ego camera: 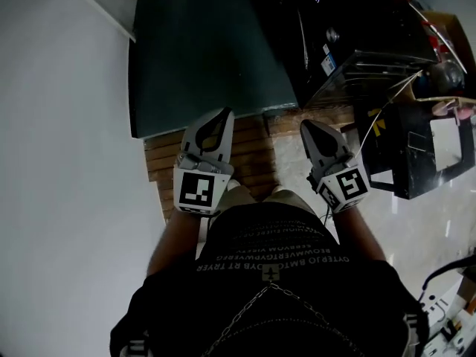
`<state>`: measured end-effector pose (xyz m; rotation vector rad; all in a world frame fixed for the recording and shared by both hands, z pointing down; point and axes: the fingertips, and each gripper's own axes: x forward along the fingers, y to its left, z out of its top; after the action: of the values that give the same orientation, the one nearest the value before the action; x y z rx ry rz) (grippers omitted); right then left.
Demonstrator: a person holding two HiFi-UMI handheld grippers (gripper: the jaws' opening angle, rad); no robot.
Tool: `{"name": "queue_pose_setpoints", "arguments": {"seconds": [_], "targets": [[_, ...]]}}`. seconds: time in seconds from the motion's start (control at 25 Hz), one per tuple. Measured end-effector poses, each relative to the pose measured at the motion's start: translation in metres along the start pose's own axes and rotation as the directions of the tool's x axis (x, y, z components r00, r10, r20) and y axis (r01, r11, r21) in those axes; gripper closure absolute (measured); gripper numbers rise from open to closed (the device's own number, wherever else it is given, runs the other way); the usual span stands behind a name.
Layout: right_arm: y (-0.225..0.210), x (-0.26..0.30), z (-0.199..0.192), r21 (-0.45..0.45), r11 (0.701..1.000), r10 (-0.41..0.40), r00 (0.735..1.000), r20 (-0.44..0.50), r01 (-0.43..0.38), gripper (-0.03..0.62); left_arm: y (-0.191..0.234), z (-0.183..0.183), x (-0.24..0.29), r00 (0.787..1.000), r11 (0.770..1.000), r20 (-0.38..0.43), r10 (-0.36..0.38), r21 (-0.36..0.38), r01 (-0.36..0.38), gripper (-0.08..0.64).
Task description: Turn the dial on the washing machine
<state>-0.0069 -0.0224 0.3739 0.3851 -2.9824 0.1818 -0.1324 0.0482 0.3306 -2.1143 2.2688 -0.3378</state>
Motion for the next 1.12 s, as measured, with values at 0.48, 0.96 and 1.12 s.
{"name": "queue_pose_setpoints", "arguments": {"seconds": [0.48, 0.96, 1.12], "targets": [[0.056, 0.036, 0.011, -0.015, 0.985, -0.173, 0.985, 0.0, 0.173, 0.596, 0.056, -0.022, -0.016, 0.985, 0.984, 0.031, -0.17, -0.04, 0.171, 0.554], [0.045, 0.019, -0.01, 0.03, 0.944, -0.327, 0.944, -0.038, 0.328, 0.595, 0.049, -0.041, 0.012, 0.955, 0.952, 0.026, -0.296, -0.076, 0.297, 0.554], [0.021, 0.026, -0.008, 0.045, 0.932, -0.359, 0.933, -0.02, 0.359, 0.596, 0.047, -0.036, 0.04, 0.942, 0.94, 0.028, -0.335, -0.049, 0.336, 0.555]]}}
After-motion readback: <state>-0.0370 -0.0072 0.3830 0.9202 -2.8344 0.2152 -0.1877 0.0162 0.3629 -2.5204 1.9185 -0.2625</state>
